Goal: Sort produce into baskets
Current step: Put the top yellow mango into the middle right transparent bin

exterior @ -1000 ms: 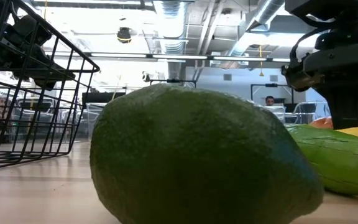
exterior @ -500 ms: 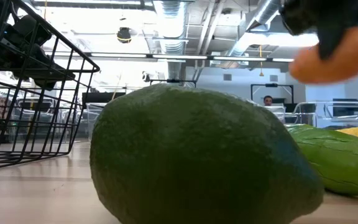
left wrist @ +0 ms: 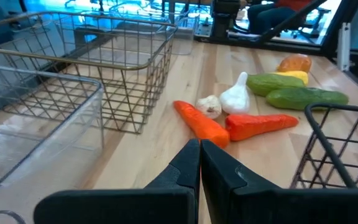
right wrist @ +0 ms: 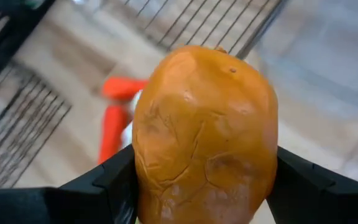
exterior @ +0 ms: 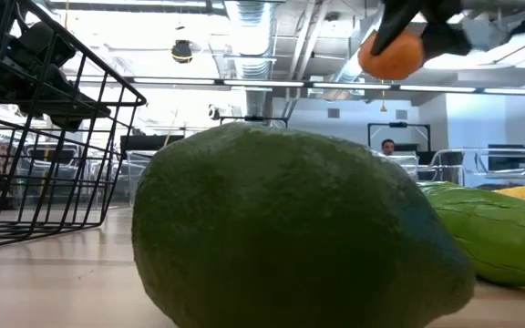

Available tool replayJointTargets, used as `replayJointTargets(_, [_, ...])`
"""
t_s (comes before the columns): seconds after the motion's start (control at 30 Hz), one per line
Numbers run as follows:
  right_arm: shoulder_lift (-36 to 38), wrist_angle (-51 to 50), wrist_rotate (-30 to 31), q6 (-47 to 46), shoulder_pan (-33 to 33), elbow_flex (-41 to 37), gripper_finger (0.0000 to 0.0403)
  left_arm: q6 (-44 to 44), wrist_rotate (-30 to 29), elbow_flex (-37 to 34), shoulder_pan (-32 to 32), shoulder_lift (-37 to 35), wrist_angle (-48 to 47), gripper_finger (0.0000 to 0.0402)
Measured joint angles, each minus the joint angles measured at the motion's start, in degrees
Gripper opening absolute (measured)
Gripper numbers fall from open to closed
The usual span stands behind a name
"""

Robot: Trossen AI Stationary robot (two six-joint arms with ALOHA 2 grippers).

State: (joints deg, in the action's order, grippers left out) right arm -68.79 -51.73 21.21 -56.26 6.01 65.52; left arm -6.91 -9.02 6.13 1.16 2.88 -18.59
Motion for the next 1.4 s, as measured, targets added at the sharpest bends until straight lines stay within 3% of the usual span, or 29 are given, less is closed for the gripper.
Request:
replayJointTargets(0.27, [-4.1, 1.2, 0.0, 14.4, -13.9, 0.0, 0.0296, -0.2, -0.1, 0.0, 0.0, 0.0, 0.0, 0.0])
replayJointTargets(0.5, [-10.0, 1.3, -0.1, 21.4, -21.4, 0.0, 0.0296, -0.3, -0.4, 0.0, 0.0, 0.0, 0.0, 0.0])
replayJointTargets(1.13, [-23.9, 2.9, -0.3, 23.8, -28.8, 0.0, 0.0299, -0.4, -0.4, 0.0, 0.0, 0.0, 0.0, 0.0])
replayJointTargets(1.4, [-26.3, 2.7, -0.3, 24.0, -29.5, 0.0, 0.0334, -0.4, -0.4, 0.0, 0.0, 0.0, 0.0, 0.0])
